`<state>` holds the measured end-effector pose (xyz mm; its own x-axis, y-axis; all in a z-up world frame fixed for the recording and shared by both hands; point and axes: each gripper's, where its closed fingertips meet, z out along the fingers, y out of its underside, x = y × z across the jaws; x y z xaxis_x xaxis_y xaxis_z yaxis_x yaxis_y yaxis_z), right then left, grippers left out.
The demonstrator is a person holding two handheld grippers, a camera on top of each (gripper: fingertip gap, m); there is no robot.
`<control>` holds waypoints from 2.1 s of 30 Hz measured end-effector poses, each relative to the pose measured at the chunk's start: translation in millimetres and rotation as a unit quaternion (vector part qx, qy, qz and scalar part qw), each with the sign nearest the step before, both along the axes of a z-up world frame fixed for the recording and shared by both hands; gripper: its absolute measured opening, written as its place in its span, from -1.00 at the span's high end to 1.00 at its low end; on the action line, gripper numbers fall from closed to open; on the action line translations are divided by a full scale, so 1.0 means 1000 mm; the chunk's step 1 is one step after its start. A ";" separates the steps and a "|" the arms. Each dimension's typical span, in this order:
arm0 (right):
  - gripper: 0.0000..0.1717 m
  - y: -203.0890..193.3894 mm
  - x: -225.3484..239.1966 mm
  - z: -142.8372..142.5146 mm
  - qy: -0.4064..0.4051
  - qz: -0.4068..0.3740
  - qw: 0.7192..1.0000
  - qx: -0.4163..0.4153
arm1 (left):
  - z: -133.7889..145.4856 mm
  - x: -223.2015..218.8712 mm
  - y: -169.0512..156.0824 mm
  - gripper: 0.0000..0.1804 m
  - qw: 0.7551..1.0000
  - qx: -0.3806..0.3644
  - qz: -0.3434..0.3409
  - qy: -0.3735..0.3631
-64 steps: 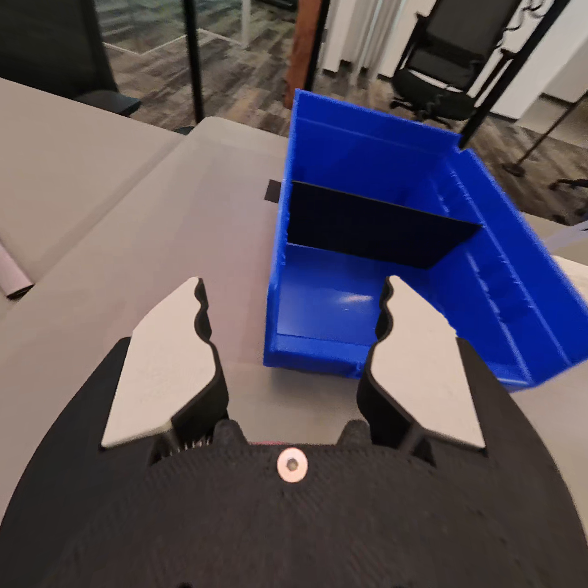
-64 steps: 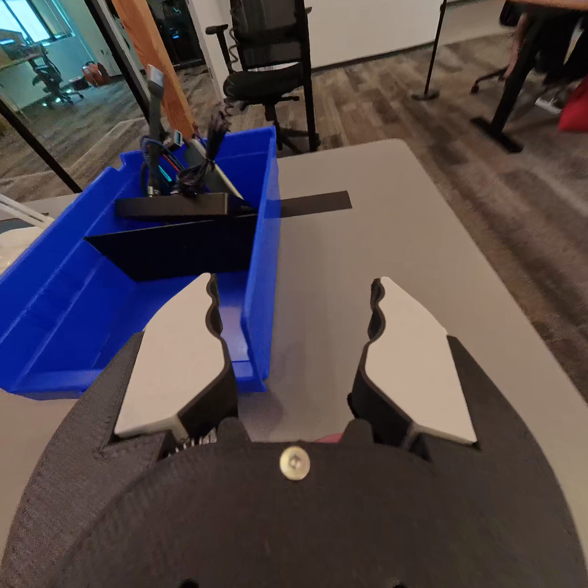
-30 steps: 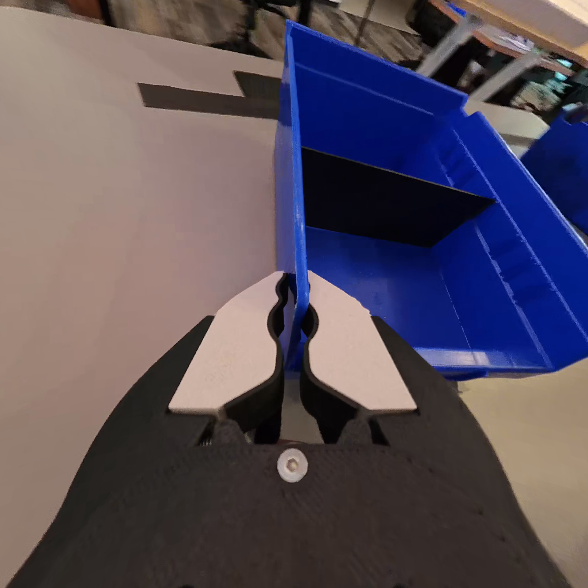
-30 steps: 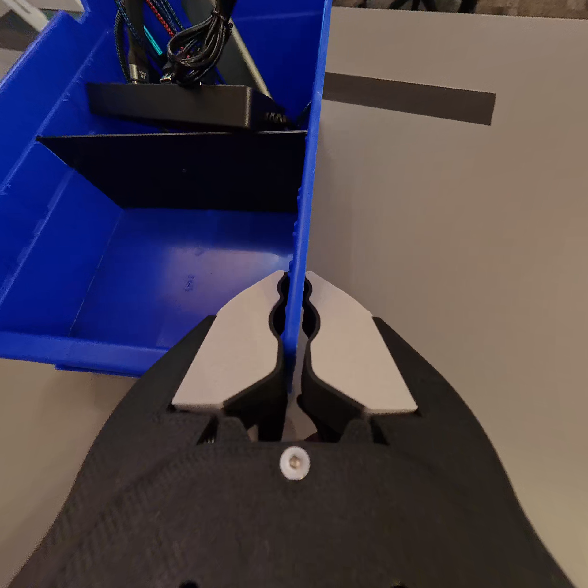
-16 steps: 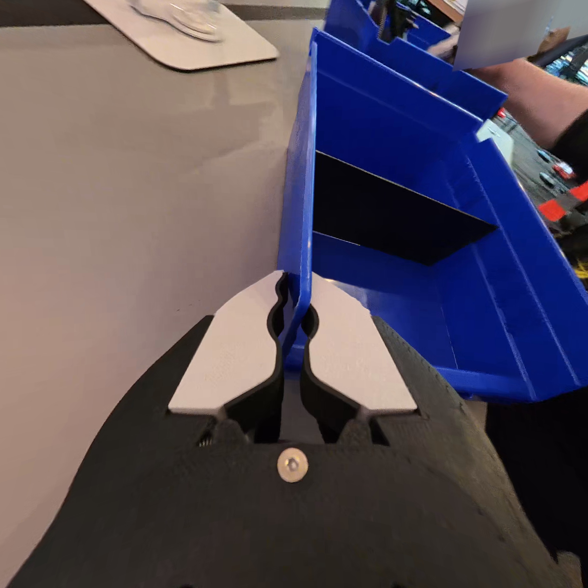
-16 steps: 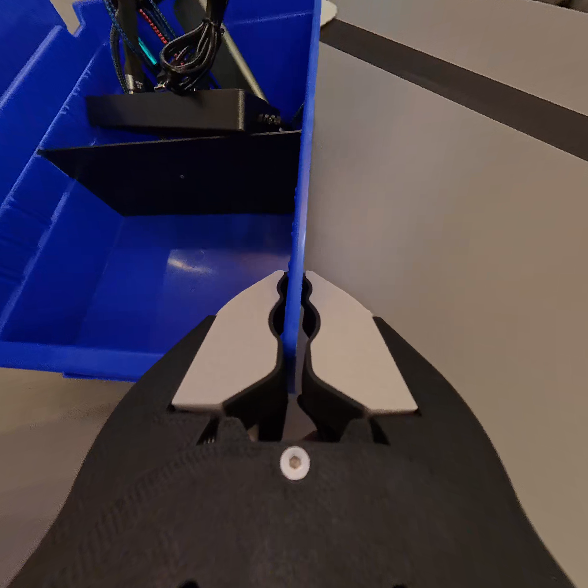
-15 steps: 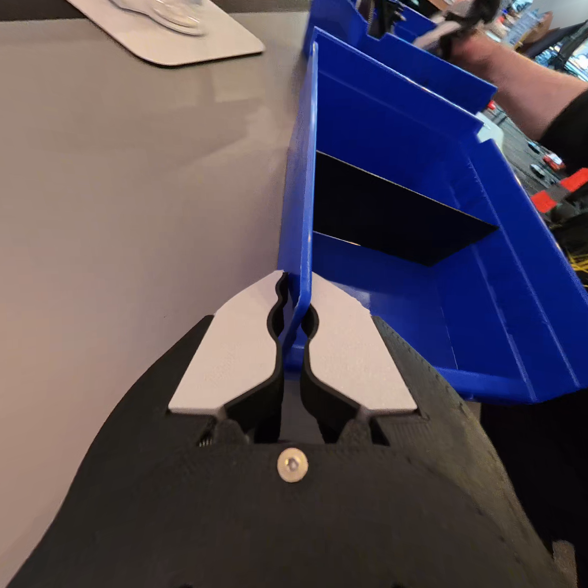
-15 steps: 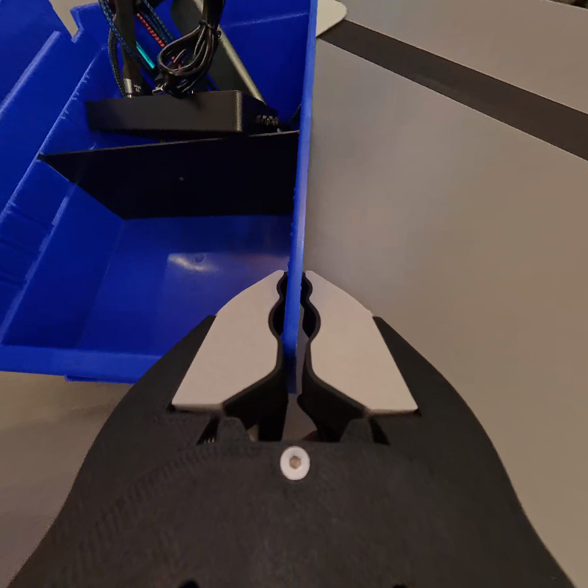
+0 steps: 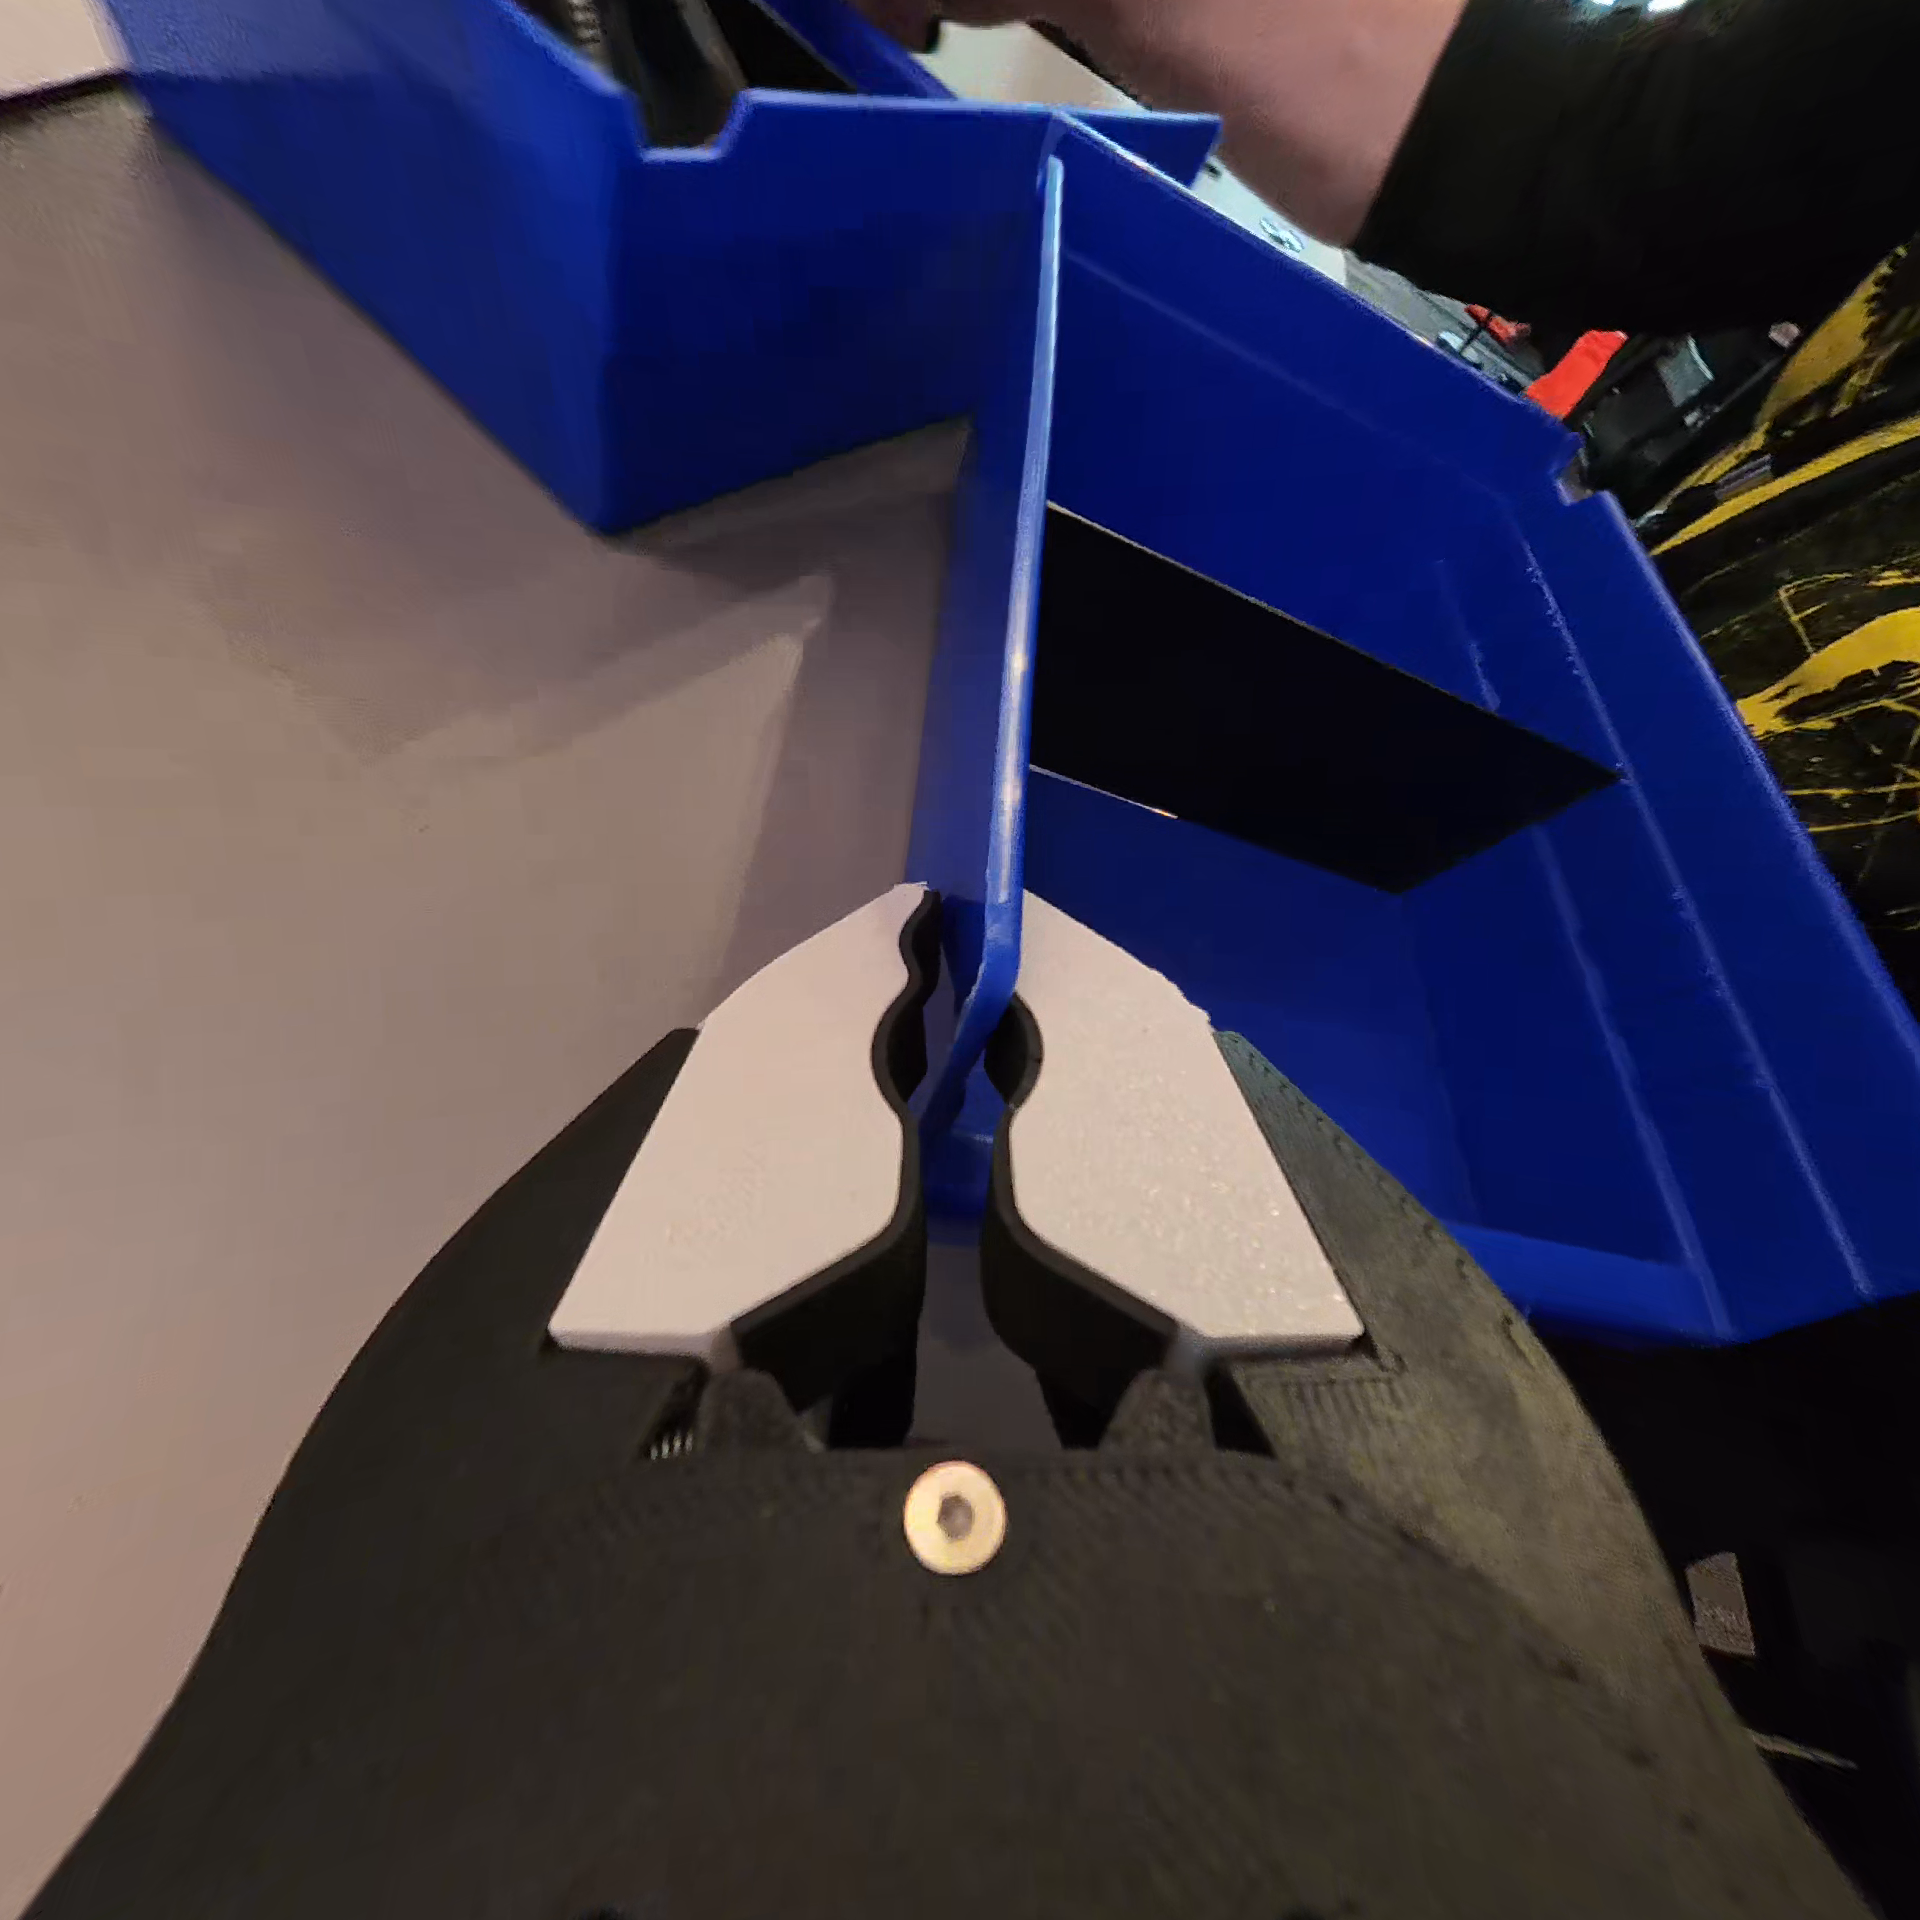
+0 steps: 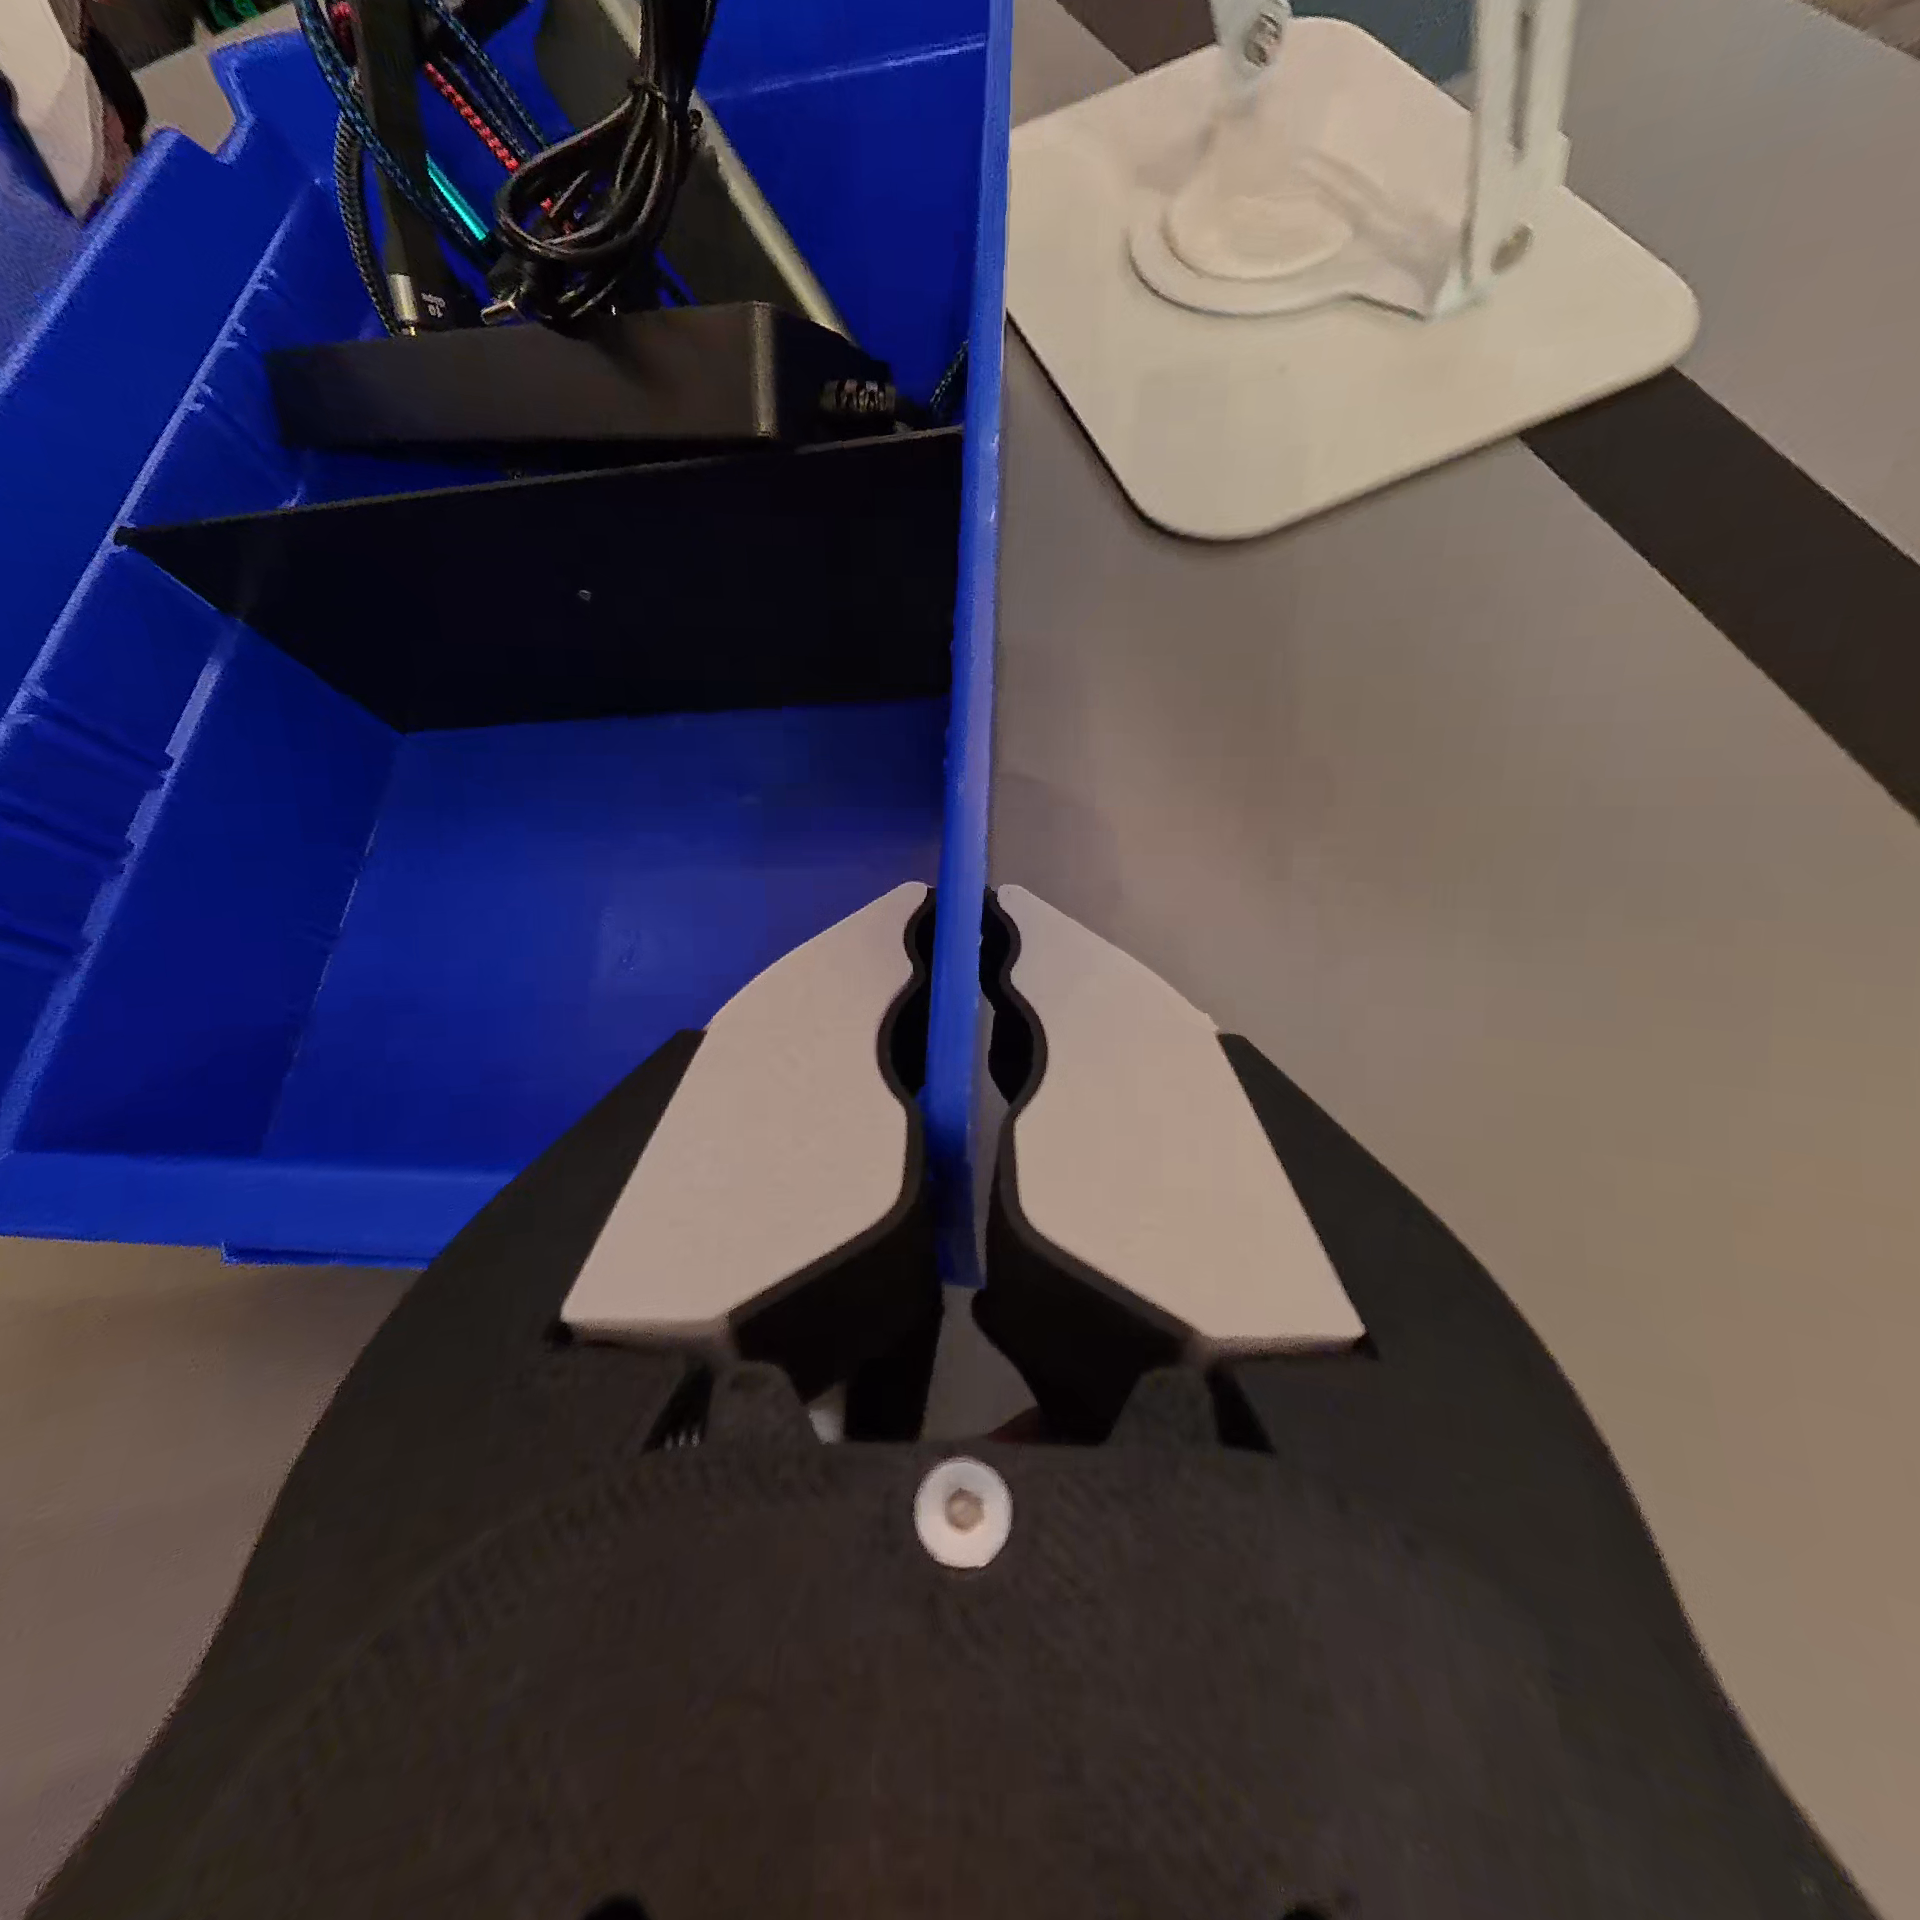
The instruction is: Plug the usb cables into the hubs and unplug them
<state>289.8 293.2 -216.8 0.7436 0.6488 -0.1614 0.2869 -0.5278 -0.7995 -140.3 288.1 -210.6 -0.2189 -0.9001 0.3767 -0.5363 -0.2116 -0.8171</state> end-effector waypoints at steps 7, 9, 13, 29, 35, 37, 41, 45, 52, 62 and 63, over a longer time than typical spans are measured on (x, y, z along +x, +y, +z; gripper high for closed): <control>0.94 0.072 -0.079 -0.001 -0.008 0.031 0.999 -0.002 | 0.000 0.024 -0.024 0.92 1.000 0.008 -0.022 -0.002; 0.93 0.089 -0.106 -0.001 -0.006 0.033 0.999 -0.006 | 0.000 0.030 -0.027 0.92 1.000 0.010 -0.014 0.000; 0.62 0.115 -0.158 -0.006 -0.023 0.028 0.999 -0.025 | 0.001 0.045 -0.028 0.88 1.000 -0.021 0.008 -0.011; 0.11 -0.121 -0.163 0.076 -0.089 -0.019 0.991 -0.100 | 0.047 0.015 0.084 0.11 0.906 0.064 0.403 0.110; 0.23 -0.158 -0.177 0.023 -0.161 -0.033 0.975 -0.150 | 0.038 0.007 0.117 -0.15 0.849 0.037 0.518 0.097; 0.33 -0.161 -0.186 0.018 -0.142 -0.015 0.977 -0.155 | 0.030 0.014 0.120 -0.15 0.846 0.017 0.525 0.095; 0.66 -0.161 -0.188 0.017 -0.152 0.019 0.976 -0.157 | 0.017 0.018 0.137 -0.15 0.829 0.036 0.544 0.124; 0.73 -0.154 -0.169 0.017 -0.190 0.023 0.968 -0.161 | 0.016 0.017 0.159 -0.01 0.823 0.044 0.550 0.134; 0.82 -0.133 -0.100 0.016 -0.259 0.022 0.951 -0.170 | 0.022 0.007 0.203 0.28 0.827 0.101 0.520 0.188; 0.74 -0.098 0.027 0.010 -0.392 0.018 0.888 -0.240 | 0.028 -0.028 0.233 -0.03 0.840 0.080 0.466 0.267; 0.70 -0.098 0.037 0.007 -0.404 0.014 0.877 -0.260 | 0.024 -0.028 0.223 -0.05 0.843 0.059 0.463 0.267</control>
